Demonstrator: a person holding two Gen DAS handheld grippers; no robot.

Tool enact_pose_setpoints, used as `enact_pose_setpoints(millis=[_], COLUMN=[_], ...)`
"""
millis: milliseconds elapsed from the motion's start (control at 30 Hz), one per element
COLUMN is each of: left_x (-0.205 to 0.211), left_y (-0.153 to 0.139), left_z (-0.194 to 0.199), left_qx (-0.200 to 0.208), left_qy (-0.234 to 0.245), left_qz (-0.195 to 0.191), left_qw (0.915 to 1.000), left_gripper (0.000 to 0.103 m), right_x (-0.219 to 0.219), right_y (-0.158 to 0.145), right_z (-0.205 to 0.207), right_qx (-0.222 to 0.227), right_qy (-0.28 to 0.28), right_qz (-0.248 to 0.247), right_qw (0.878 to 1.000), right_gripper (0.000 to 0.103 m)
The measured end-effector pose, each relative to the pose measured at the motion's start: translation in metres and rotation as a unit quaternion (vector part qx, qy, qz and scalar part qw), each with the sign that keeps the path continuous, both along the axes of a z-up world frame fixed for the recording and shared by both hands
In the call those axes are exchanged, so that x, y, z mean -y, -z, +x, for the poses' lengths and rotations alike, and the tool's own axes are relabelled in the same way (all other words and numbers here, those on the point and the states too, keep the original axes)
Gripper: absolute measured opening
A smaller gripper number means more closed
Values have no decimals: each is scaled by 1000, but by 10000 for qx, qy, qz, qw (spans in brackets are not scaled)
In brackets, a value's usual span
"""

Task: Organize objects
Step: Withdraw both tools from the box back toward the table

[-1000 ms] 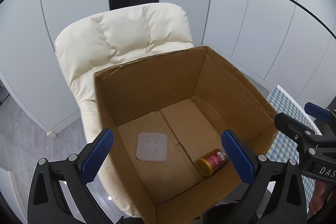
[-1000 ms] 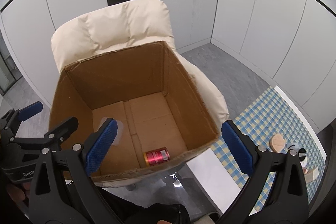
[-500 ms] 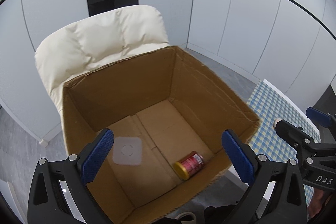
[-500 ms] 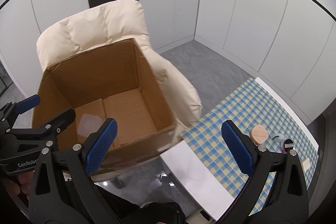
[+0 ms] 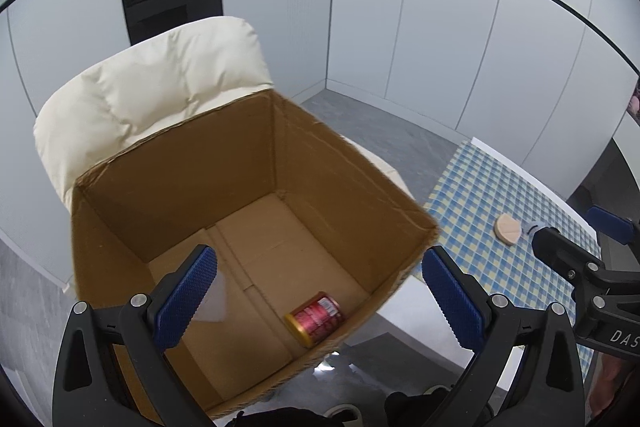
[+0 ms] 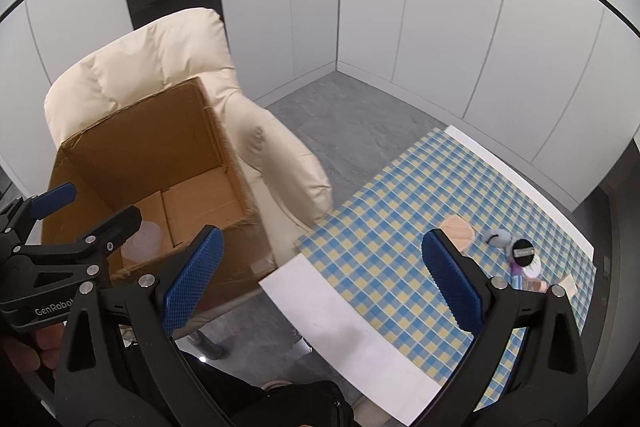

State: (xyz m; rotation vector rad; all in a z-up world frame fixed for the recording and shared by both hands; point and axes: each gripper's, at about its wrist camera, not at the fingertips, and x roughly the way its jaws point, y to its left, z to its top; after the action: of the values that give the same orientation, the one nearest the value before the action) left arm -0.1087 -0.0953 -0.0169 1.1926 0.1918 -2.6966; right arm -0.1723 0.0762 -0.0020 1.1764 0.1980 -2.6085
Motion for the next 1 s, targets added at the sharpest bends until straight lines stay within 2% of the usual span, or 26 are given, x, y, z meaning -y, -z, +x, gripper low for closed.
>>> enact_pose_setpoints(millis=[433,1000], left_x=[-33,-61], left_y=[1,8], left_z=[-14,-24], left_qx=[9,79], left_qy=[283,588], left_qz=[-20,0], left_qw=[9996,9982], left_gripper=[102,102], right_x=[-46,-74], right_y=[-2,-2], right_z=[1,5], right_qx=[-6,-28], right_qy=[379,618], right_qz=[-72,-46], right_qw=[9993,9981], right_gripper=[101,101])
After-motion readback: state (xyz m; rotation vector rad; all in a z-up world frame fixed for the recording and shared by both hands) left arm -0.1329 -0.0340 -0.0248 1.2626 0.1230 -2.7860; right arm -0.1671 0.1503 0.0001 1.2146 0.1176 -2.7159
